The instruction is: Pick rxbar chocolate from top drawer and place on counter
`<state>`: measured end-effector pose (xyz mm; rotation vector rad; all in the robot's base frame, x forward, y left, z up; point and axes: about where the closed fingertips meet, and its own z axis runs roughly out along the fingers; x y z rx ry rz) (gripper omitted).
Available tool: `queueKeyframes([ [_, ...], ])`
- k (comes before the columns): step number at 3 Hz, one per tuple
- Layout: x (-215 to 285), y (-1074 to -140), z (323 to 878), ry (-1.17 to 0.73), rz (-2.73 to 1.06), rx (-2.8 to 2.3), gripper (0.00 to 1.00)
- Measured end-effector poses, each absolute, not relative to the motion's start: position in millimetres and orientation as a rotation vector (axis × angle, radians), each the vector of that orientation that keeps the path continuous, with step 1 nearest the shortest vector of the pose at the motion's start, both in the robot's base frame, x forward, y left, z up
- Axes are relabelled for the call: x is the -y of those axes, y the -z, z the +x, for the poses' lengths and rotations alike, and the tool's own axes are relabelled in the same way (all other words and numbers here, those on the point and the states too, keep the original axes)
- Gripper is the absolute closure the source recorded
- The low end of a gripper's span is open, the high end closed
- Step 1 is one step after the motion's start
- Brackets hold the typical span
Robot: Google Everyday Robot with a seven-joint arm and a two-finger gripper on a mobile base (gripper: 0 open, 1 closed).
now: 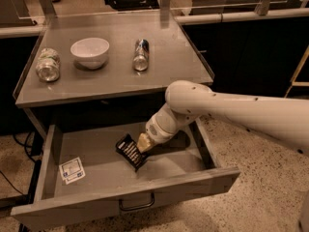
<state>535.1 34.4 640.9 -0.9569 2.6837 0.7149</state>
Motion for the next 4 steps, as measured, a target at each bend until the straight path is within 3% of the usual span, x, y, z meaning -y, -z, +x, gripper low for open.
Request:
queueKeyframes([
  [4,-2,-715,534,-0.755,-0.954,-2.599,1.00],
])
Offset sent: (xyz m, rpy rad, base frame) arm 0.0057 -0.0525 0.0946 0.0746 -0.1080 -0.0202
